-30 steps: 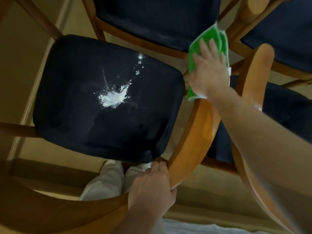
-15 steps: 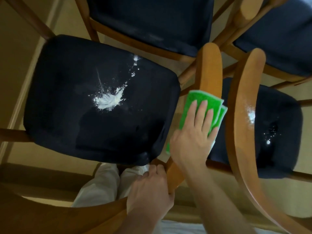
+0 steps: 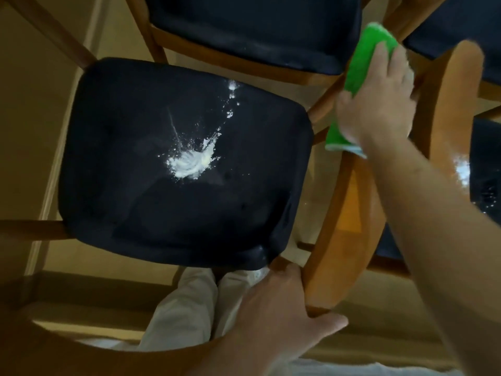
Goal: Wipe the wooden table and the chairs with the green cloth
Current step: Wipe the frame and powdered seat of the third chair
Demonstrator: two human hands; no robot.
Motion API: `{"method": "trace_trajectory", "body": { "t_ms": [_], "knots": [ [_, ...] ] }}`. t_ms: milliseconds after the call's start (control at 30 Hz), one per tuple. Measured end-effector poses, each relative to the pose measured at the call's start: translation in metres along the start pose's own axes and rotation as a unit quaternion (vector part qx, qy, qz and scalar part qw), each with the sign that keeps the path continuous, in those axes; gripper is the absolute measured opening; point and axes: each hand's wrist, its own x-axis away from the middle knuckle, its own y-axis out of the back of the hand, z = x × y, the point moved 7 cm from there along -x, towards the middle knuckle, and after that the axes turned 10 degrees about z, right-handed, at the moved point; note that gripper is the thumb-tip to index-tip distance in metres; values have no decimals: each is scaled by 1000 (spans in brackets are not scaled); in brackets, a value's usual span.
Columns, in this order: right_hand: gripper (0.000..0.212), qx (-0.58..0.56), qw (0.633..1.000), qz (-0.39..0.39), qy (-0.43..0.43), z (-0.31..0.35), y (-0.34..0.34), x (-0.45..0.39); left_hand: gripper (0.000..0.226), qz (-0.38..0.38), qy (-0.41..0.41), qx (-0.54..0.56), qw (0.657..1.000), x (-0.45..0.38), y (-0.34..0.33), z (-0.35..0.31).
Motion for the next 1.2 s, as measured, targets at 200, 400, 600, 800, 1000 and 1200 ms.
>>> {"method": "trace_trajectory", "body": {
  "t_ms": [200,400,600,800,1000,1200],
  "knots": [
    [62,34,998,-47,26,5,-4,1,70,39,6,79,996,-24,48,25],
    [50,-119,984,-71,113,22,-16,47,49,-222,158,-56,960,-32,131,112],
    [49,-201,968,-45,140,52,-21,42,116,-306,323,20,895,5,174,207],
    [47,-193,956,181,128,90,-114,10,162,-163,357,136,910,-21,187,230],
    [59,-201,947,248,32,82,-193,0,169,-120,364,182,906,-33,180,233],
    [48,-157,980,124,19,94,-176,-25,170,-90,376,200,900,-34,182,230]
  ]
}}
